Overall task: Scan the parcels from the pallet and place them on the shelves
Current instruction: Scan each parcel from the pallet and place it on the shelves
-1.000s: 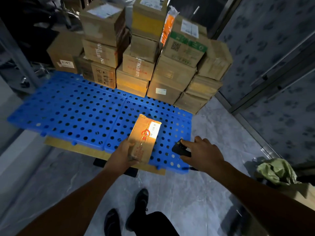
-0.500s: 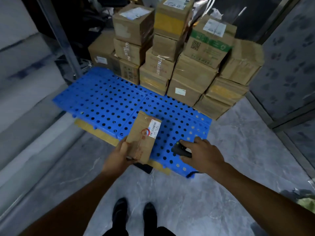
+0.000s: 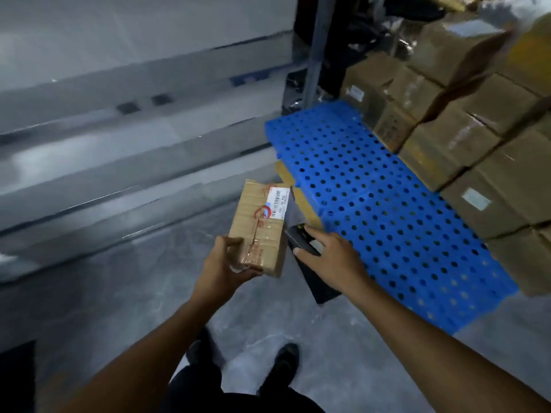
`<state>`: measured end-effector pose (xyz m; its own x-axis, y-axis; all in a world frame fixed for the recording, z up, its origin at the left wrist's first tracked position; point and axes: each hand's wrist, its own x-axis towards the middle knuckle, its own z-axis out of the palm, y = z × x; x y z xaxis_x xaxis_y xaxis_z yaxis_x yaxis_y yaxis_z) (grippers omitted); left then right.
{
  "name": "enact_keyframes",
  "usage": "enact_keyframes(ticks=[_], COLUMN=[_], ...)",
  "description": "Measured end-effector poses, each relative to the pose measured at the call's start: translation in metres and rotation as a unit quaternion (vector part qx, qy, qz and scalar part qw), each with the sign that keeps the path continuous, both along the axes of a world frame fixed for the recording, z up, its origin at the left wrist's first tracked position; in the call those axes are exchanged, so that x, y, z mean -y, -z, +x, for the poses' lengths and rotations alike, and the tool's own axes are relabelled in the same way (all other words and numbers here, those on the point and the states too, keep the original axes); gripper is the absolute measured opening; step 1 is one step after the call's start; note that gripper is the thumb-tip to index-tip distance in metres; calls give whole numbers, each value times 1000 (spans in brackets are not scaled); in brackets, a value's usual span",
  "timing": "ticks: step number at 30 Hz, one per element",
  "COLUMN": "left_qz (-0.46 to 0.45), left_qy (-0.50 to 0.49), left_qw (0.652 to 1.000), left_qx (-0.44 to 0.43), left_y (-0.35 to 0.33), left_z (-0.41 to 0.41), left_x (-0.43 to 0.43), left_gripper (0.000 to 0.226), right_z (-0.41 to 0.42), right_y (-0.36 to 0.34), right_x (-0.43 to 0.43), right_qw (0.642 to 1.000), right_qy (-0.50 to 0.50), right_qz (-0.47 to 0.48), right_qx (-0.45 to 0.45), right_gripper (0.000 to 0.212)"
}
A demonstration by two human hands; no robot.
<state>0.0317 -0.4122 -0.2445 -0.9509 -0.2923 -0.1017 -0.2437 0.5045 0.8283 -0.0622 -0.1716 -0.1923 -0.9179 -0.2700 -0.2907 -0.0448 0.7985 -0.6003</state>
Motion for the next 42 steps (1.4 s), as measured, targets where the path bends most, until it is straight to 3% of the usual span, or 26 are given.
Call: enact_keyframes(ticks=[9, 17, 26, 29, 35, 42], left_qz=[-6, -1, -14, -11, -23, -59], left_qy=[-168, -268, -371, -401, -395, -382], left_qw=[985, 961, 927, 915, 918, 922], left_qx=[-31, -62, -46, -50, -36, 1], left_y=[-35, -60, -69, -68, -58, -49], left_z=[73, 167, 254, 262, 245, 211], left_x=[163, 356, 511, 559, 684, 828], left_gripper=[77, 77, 74, 75, 76, 81], right_z=[13, 71, 137, 141, 121, 90], right_y=[-10, -21, -29, -30, -10, -3], right_x=[209, 436, 622, 682, 810, 950], right_qw=[990, 970, 942, 934, 931, 927], right_qy=[-125, -212, -309, -331, -340, -352], right_qz=[-63, -117, -130, -134, -127, -115], right_qx=[-13, -25, 3, -3, 29, 52], right_gripper=[67, 68, 67, 66, 71, 61])
